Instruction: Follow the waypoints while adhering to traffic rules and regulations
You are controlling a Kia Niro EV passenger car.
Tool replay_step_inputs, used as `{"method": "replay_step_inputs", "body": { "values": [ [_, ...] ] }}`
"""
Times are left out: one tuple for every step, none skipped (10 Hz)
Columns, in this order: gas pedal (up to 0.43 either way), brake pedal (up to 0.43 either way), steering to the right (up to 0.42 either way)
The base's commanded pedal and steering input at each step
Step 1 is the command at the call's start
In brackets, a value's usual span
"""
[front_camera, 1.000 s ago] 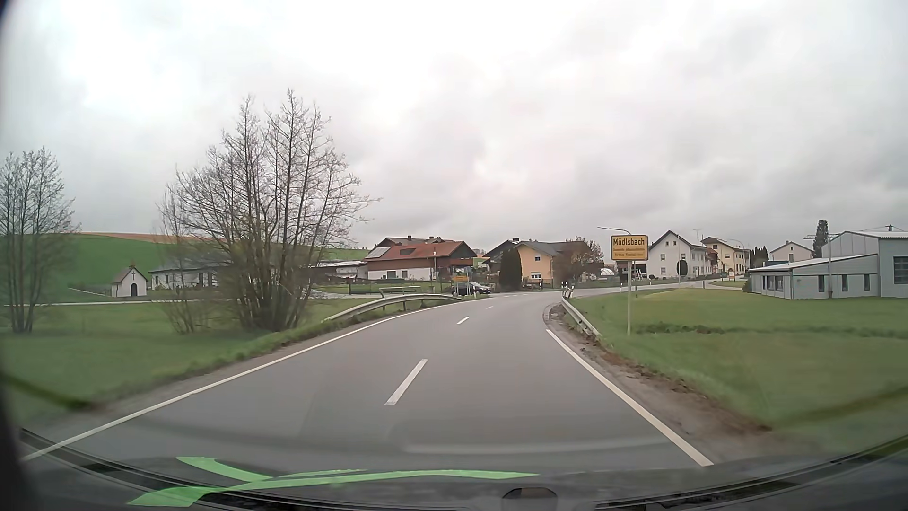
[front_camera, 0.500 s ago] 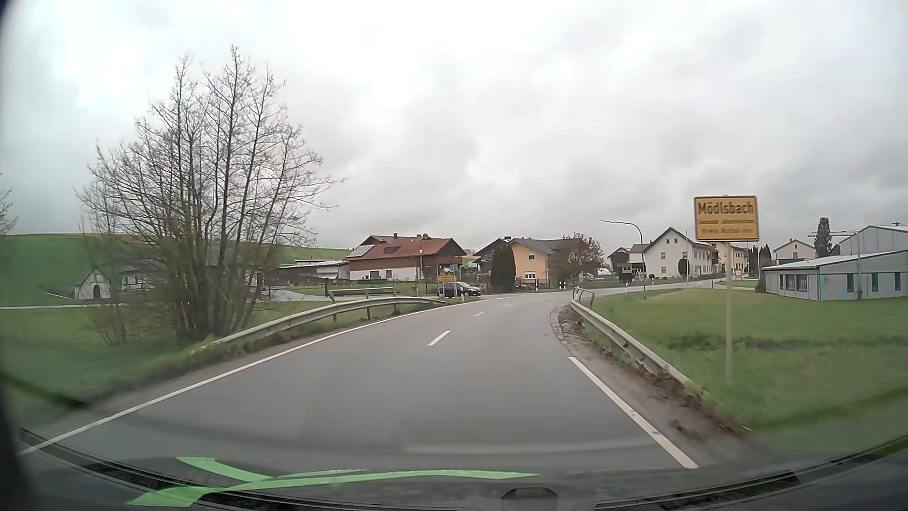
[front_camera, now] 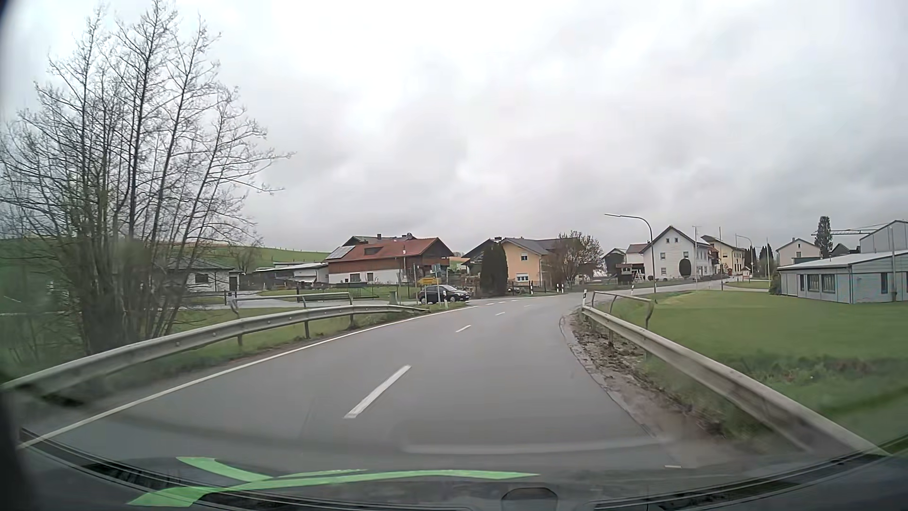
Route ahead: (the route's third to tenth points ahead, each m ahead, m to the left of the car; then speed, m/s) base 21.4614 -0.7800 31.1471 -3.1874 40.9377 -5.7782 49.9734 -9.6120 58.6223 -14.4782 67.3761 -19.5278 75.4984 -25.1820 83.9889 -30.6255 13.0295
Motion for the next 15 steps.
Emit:
{"method": "replay_step_inputs", "body": {
  "values": [
    [0.02,0.0,0.019],
    [0.02,0.0,0.019],
    [0.02,0.0,0.019],
    [0.028,0.0,0.019],
    [0.028,0.0,0.019],
    [0.039,0.0,0.02],
    [0.039,0.0,0.023],
    [0.047,0.0,0.026],
    [0.047,0.0,0.027],
    [0.047,0.0,0.028],
    [0.047,0.0,0.029],
    [0.047,0.0,0.03],
    [0.047,0.0,0.034],
    [0.047,0.0,0.037],
    [0.047,0.0,0.039]
  ]
}}
